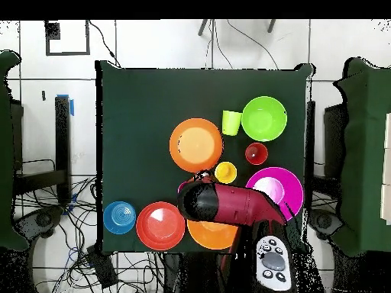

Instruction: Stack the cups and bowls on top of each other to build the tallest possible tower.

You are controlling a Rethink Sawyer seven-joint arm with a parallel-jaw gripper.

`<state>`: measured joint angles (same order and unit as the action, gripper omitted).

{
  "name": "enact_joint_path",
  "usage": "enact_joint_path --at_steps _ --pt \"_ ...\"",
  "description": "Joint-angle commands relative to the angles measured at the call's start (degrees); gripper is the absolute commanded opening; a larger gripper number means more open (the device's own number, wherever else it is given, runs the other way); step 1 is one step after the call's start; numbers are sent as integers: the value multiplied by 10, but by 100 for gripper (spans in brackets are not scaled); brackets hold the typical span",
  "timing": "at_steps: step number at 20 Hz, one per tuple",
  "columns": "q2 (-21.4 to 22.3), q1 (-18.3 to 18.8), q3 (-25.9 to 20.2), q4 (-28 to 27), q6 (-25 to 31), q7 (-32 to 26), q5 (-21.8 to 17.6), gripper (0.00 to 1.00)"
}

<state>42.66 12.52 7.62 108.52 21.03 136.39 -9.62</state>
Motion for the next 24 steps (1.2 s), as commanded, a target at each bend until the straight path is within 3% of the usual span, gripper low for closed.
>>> enact_joint_path --at_steps 1,5,8,12,24 --pt "-31 -45 18 25 -46 156 54 100" --pt "-46 -62 31 16 -52 165 87 100" --pt "-56 -46 15 8 -54 126 85 100" --pt "-77 -58 24 1 -78 127 91 100" --pt "-87 -66 47 -21 -69 108 109 100"
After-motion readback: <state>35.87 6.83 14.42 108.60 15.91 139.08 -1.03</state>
